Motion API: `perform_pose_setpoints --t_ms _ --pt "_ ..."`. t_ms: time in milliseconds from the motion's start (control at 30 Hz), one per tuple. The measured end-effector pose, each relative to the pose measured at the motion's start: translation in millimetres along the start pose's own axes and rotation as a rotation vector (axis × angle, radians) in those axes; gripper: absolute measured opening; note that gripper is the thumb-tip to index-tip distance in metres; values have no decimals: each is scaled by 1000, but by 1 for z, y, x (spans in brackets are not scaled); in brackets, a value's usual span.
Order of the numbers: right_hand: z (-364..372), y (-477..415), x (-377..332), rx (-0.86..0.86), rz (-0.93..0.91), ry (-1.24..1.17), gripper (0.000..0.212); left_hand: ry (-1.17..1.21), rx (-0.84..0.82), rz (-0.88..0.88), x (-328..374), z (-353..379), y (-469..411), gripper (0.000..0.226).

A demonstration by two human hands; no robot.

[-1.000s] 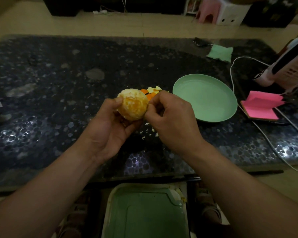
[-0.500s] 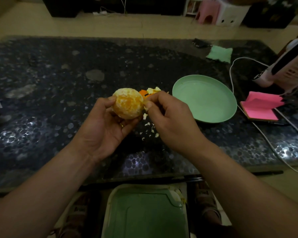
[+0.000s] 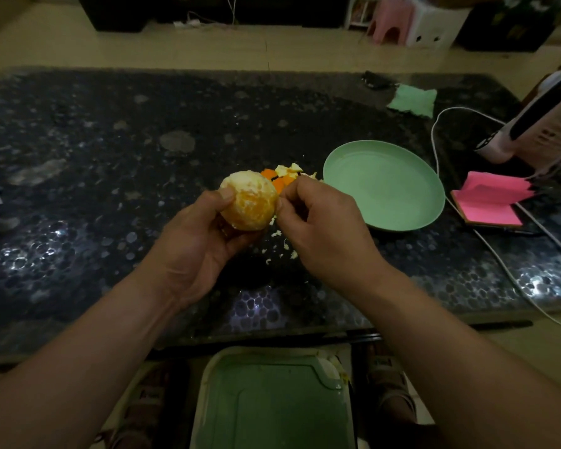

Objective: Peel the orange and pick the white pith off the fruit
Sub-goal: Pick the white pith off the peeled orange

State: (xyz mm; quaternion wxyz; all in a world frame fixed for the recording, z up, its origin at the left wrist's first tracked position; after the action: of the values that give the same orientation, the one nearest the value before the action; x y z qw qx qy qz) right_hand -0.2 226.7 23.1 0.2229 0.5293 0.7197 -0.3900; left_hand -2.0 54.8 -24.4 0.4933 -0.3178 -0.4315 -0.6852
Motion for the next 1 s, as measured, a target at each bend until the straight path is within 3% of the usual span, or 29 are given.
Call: perform_pose_setpoints --t_ms 367,467,600,733,933,1000 --pt "1 1 7 123 141 -279 14 164 -57 -59 3 7 9 54" --pt "3 -5 17 52 196 -167 22 195 -58 -94 5 8 11 60" --pt "18 -8 37 -214 263 179 41 202 12 -122 3 0 7 55" --pt "28 -1 48 -390 314 318 14 159 96 -148 -5 -11 3 50" --pt "20 -3 48 -292 273 369 25 125 162 -151 -6 -15 3 45" --pt "19 -2 49 -262 277 398 40 119 164 -155 -6 -14 4 44"
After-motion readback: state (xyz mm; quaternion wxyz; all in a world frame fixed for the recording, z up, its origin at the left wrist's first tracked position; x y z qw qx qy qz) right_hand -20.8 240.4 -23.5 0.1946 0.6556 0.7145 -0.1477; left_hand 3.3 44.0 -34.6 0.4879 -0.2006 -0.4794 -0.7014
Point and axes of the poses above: each hand's wrist, its own y-axis away from the middle knuckle, its own z-axis out of the palm, x = y × z, the point moved 6 cm from there along -y, towards the middle knuckle, and after that the axes turned 5 degrees about -y, right-handed, at the moved point
